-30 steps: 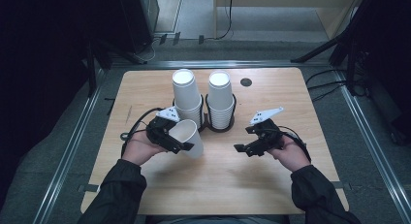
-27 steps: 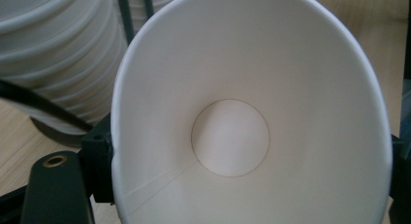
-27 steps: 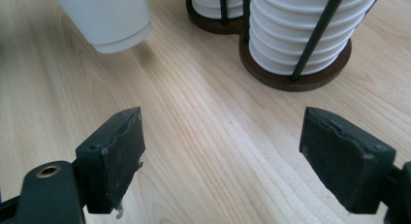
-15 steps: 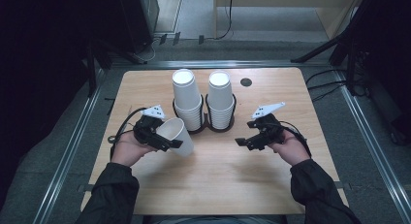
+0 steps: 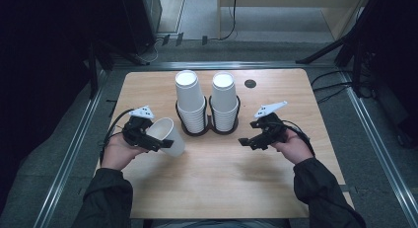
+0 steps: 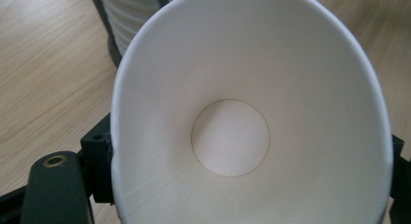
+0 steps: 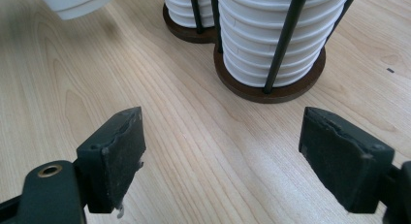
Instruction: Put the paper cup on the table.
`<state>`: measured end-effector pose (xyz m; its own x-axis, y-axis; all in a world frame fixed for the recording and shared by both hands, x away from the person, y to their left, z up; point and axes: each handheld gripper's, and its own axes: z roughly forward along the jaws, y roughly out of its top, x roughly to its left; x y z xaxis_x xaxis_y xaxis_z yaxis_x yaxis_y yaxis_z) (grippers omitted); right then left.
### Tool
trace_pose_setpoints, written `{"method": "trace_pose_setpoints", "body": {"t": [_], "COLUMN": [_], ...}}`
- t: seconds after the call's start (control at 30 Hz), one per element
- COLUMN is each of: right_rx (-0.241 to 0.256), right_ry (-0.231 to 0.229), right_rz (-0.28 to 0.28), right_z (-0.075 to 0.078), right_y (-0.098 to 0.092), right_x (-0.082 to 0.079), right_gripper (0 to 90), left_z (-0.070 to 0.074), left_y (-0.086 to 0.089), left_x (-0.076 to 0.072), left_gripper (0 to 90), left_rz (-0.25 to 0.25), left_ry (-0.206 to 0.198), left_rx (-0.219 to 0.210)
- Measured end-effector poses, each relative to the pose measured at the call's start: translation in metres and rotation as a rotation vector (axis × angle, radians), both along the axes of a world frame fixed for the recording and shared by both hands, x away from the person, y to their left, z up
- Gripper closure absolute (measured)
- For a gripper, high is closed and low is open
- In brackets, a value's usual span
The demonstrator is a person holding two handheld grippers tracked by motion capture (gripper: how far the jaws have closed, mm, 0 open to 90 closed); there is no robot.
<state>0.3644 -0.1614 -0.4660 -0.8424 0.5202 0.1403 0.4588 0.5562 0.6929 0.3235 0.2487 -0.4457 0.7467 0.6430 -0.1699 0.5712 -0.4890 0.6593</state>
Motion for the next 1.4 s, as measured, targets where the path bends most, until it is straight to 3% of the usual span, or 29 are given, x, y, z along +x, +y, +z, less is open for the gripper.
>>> {"method": "trace_pose_setpoints", "body": {"t": [0.5, 0.67, 0.9, 1.17, 1.4], "right_rx": [0.003, -0.004, -0.007, 0.005, 0.014], "right_ry": [0.011, 0.014, 0.025, 0.029, 0.032], "right_rz": [-0.014, -0.016, -0.024, -0.054, -0.087], "right_z": [-0.001, -0.002, -0.005, -0.006, -0.008], "right_y": [-0.003, -0.004, -0.007, -0.013, -0.021], "right_x": [0.006, 0.005, 0.005, 0.001, -0.003], "right_gripper": [17.0, 17.0, 17.0, 17.0, 17.0], "left_z": [-0.007, -0.006, -0.008, -0.012, -0.010], "left_y": [0.036, 0.051, 0.064, 0.070, 0.069], "left_x": [0.016, 0.023, 0.037, 0.055, 0.074], "left_gripper": [16.4, 16.1, 16.2, 16.1, 15.8], "left_rz": [0.118, 0.196, 0.232, 0.262, 0.286], "left_ry": [0.005, 0.010, 0.005, 0.005, -0.002], "left_rx": [0.003, -0.010, 0.001, 0.042, 0.119]}}
